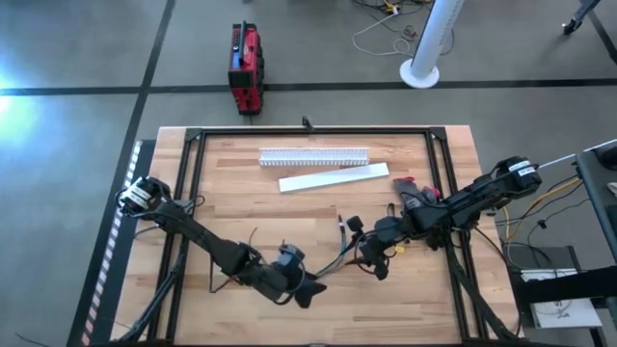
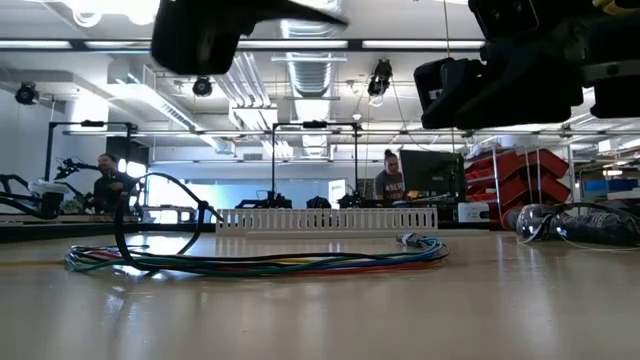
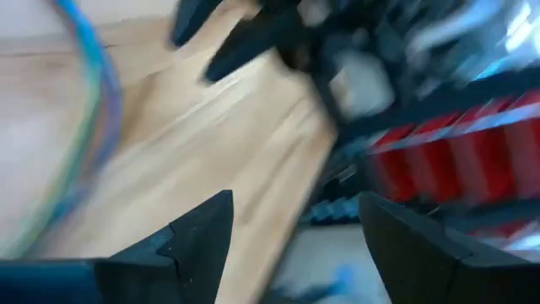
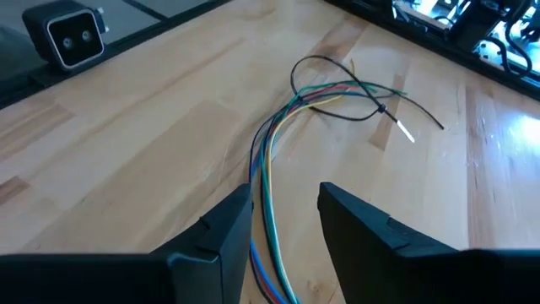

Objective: Ziptie cables
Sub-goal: Wrap the cables together using a black zip tie

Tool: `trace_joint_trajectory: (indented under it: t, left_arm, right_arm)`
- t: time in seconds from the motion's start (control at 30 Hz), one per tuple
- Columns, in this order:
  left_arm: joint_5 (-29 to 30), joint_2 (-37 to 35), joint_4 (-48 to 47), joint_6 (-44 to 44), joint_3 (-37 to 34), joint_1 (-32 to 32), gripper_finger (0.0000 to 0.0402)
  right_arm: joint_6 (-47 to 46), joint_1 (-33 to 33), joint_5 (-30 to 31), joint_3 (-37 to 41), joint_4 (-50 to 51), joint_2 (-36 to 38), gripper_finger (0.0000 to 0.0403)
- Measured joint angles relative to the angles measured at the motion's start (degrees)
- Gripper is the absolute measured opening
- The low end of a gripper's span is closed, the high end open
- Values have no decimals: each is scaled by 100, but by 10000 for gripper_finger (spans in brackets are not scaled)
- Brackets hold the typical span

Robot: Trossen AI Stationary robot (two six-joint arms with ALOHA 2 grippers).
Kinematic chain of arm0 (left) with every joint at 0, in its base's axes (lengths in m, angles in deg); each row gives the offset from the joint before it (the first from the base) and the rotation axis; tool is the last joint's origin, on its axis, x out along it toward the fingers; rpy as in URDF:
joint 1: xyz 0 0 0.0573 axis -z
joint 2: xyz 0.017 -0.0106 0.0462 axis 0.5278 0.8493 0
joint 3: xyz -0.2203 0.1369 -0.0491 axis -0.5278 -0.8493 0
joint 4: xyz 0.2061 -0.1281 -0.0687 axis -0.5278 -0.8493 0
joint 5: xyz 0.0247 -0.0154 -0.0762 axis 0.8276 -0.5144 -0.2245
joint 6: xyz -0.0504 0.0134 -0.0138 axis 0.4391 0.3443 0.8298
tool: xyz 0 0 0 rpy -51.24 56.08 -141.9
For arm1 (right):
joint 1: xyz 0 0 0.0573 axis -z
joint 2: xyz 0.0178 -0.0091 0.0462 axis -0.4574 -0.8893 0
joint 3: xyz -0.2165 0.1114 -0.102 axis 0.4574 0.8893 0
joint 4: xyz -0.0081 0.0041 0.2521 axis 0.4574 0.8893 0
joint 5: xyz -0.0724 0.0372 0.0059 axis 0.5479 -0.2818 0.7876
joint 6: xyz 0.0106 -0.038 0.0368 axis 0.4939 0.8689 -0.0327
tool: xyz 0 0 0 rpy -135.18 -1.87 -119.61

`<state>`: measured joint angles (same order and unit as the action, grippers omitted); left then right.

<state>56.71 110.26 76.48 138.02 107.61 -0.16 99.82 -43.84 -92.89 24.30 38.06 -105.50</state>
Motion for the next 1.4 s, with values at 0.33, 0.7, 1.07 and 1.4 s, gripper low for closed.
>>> trace_joint_trajectory:
  t: [0.33, 0.7, 1.07, 1.4]
  left_arm:
    - [10, -35, -1018, -1078, -15, -252, 236]
    - [-705, -308, -2714, -15, -13, -700, 224]
    - [-499, -679, -4749, 2165, -132, -382, 202]
    - [-176, -347, -4298, 2197, -250, -590, 245]
  right_arm:
    - [264, 16, 56, -93, -95, -37, 99]
    - [587, 40, 312, -95, -425, -26, 105]
    - [702, 238, 302, -93, -642, -341, 144]
    - [680, 240, 295, -93, -638, -409, 160]
